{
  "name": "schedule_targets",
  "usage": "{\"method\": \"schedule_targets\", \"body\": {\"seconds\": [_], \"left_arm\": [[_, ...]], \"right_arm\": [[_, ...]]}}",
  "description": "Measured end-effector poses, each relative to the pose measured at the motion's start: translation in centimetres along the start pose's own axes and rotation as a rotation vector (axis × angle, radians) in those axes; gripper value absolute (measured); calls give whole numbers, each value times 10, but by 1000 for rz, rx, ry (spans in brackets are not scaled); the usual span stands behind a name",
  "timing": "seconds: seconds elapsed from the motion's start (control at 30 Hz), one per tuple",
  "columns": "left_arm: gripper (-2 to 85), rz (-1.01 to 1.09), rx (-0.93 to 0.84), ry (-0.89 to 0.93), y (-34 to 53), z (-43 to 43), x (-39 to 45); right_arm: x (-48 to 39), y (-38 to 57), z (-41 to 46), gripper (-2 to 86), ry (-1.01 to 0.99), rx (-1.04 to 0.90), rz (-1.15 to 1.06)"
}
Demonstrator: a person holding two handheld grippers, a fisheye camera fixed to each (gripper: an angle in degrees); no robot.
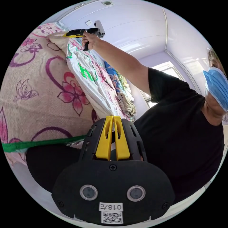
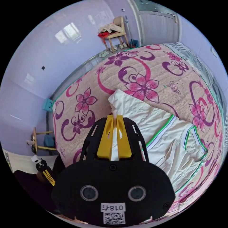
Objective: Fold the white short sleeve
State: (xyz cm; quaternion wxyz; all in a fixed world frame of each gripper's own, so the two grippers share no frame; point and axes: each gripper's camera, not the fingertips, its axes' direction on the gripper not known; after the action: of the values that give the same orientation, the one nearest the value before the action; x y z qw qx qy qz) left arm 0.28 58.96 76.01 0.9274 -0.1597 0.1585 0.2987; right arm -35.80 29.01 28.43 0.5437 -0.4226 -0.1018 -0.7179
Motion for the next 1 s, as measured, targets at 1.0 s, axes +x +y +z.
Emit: {"method": "schedule_targets", "body": {"seconds": [1.0], "left_arm": [[115, -73, -602, 41, -85, 264, 33]], "right_arm": [[223, 339, -95, 68, -91, 362, 745]]}}
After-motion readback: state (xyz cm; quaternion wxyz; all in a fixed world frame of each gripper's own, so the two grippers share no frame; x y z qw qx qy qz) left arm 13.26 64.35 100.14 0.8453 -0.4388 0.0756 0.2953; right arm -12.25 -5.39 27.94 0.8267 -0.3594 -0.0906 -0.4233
